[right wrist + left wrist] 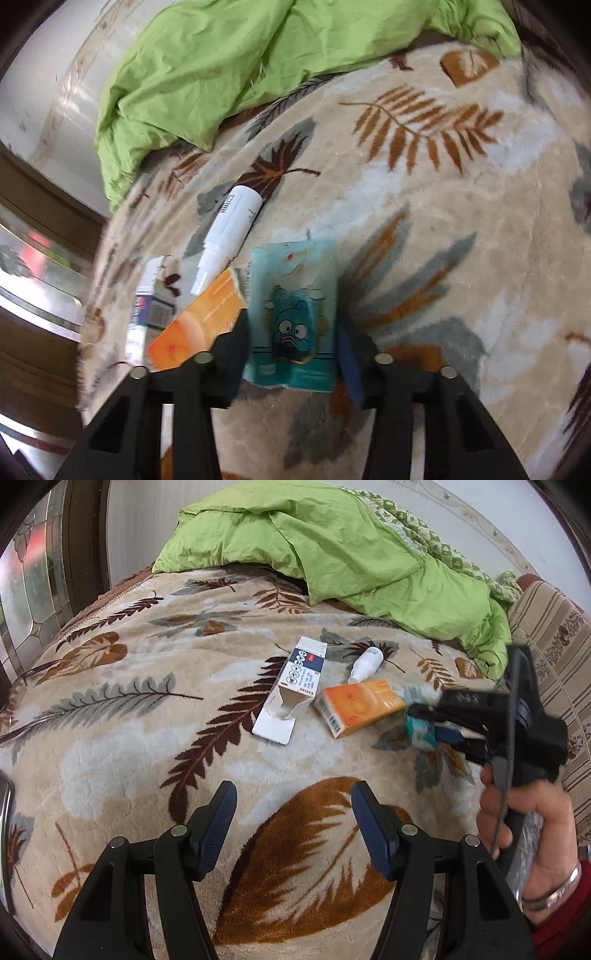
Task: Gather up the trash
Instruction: 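Grasp the teal tissue pack with the right tool, then grasp the white box with blue label using the left tool while the right tool holds the tissue pack, then lift the white box with the left tool while the right tool holds the tissue pack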
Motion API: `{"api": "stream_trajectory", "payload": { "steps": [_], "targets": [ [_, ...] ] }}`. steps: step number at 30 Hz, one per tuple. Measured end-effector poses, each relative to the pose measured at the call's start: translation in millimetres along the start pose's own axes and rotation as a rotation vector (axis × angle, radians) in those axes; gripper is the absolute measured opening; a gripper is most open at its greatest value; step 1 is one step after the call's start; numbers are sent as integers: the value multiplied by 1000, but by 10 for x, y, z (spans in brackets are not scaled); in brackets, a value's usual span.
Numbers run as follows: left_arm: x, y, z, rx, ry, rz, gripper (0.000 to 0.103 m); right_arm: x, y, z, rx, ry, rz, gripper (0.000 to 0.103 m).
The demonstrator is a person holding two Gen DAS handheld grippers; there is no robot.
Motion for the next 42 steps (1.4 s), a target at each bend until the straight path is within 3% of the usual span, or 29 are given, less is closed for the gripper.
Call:
{"api": "stream_trajectory", "payload": {
  "steps": [5,9,13,20,28,36,42],
  "targets": [
    [-152,44,-29,-8,-11,6,64,131,-224,80,13,23,32,36],
    [-410,161,-52,-18,-18,14,65,216,-591,5,39,9,113,36],
    [-675,488,-16,-11,-37,-37,65,341,-787,-34,42,-2,152,36],
    [-885,1013,113,-65,3,-93,64,308,-801,9,46,-8,167,36],
    [-894,1263,-62,-48,-51,-130,39,295,-708,-123,30,-54,153,36],
    [-844,1144,-95,-37,-65,-86,38,335,-734,-213,33,-93,166,36],
    [-715,623,-116,-51,-56,1,38,355,-942,-310,39,-161,215,36]
  ]
}}
Point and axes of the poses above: each gripper's, at about its wrist camera, not at the fingertips, and y roughly the way its jaws point, z to its right, x to its underside, the point moved 6 cm from there along y, roughly the way its jaws point, and after that the axes turned 6 degrees about -x, right-handed, at the moved point
